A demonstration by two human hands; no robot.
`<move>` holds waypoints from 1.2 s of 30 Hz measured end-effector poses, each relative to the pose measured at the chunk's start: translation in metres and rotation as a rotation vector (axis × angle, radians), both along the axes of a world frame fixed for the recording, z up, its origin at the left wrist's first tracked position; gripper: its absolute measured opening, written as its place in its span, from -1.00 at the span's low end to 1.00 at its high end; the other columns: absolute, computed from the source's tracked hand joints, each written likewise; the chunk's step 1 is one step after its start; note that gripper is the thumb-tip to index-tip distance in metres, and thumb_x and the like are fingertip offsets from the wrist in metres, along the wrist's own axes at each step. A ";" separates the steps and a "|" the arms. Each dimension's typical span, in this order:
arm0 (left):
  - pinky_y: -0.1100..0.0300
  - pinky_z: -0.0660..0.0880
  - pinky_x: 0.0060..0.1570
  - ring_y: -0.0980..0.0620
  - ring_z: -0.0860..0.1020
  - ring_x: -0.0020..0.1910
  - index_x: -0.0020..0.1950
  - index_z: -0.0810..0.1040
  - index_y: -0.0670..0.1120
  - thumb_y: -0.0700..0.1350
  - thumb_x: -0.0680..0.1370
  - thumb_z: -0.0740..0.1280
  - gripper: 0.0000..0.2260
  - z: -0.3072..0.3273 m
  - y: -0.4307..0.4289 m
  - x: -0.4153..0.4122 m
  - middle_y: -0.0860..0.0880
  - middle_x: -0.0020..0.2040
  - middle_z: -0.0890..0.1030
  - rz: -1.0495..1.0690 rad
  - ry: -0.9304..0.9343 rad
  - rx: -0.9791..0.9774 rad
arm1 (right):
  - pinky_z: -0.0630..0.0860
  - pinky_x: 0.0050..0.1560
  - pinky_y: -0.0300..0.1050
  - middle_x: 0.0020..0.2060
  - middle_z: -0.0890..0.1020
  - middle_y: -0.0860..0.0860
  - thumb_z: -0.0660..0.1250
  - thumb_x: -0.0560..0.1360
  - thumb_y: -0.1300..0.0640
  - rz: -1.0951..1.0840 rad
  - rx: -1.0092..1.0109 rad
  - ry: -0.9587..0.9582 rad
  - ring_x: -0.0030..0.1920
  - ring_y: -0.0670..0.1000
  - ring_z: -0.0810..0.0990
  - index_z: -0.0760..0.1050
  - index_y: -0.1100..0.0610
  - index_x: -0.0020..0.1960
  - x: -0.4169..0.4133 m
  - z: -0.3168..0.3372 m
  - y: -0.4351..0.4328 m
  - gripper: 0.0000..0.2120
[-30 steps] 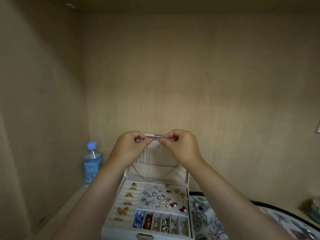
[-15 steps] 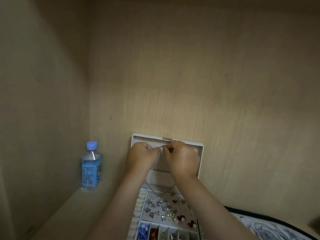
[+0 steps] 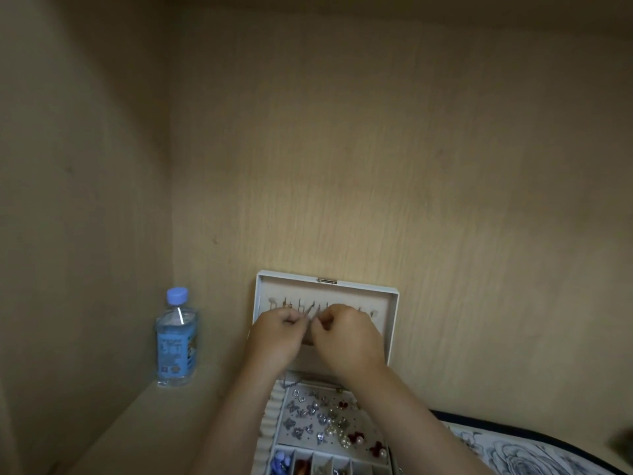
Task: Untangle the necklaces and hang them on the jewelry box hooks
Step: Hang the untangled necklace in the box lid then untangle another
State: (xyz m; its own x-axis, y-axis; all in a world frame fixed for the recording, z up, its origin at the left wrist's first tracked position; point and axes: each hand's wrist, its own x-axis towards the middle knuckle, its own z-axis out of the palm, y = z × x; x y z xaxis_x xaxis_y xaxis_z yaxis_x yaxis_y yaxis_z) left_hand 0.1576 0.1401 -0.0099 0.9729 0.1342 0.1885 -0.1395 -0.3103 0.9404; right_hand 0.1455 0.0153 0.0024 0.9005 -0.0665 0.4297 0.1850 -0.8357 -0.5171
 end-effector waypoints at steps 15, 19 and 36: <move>0.28 0.53 0.08 0.18 0.60 0.04 0.07 0.62 0.10 -0.19 0.59 0.34 -0.81 -0.012 0.024 -0.011 0.14 0.02 0.65 -0.212 -0.065 0.032 | 0.39 -0.33 -0.20 -0.50 0.45 -0.05 0.34 0.51 0.09 0.206 0.106 0.413 -0.44 -0.08 0.43 0.44 0.05 -0.38 -0.011 -0.012 -0.004 -0.71; 0.13 0.52 0.23 0.11 0.63 0.07 0.14 0.64 0.06 -0.24 0.59 0.27 -0.73 -0.015 0.015 -0.013 0.08 0.04 0.69 -0.333 0.047 0.048 | 0.38 -0.34 -0.23 -0.56 0.44 -0.11 0.35 0.51 0.11 0.196 0.125 0.337 -0.45 -0.13 0.41 0.46 0.05 -0.45 -0.010 0.001 -0.008 -0.65; 0.23 0.50 -0.09 0.01 0.63 -0.12 -0.12 0.68 -0.12 -0.06 0.58 0.37 -0.83 -0.010 0.016 -0.018 -0.04 -0.15 0.69 -0.268 -0.030 0.089 | 0.54 -0.18 -0.12 -0.18 0.73 0.16 0.37 0.46 0.12 0.202 0.132 0.497 -0.31 -0.01 0.59 0.69 0.22 -0.11 -0.001 0.013 -0.018 -0.81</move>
